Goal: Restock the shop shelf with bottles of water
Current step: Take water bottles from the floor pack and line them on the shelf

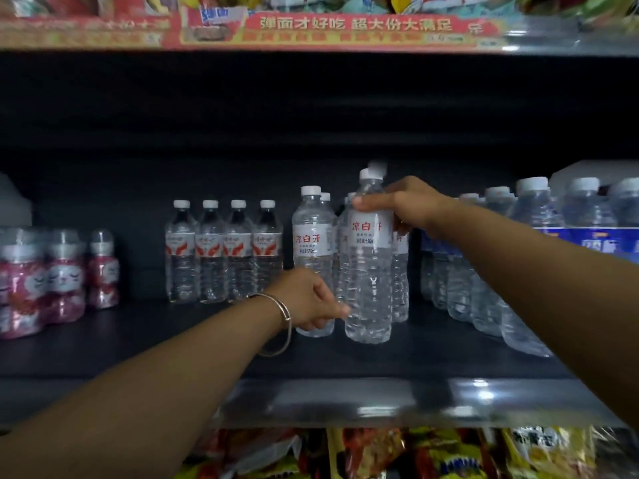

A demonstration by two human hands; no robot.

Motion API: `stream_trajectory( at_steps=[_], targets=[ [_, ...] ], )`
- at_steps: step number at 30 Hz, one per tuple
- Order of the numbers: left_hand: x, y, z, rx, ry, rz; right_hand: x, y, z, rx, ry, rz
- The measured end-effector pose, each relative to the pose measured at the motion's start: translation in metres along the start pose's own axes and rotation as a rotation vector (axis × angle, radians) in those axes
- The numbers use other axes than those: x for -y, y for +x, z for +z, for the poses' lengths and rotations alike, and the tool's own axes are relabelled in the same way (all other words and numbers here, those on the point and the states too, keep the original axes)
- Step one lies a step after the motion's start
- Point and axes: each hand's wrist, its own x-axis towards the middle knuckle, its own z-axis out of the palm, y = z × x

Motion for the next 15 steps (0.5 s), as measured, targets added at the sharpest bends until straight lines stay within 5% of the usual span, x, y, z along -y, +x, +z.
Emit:
stream_trajectory(
  at_steps=[15],
  targets=[
    [0.007, 0.021, 0.019, -0.137, 0.271, -0.030, -0.043, 0.012, 0.031, 0.264, 0.022, 0.114]
  ],
)
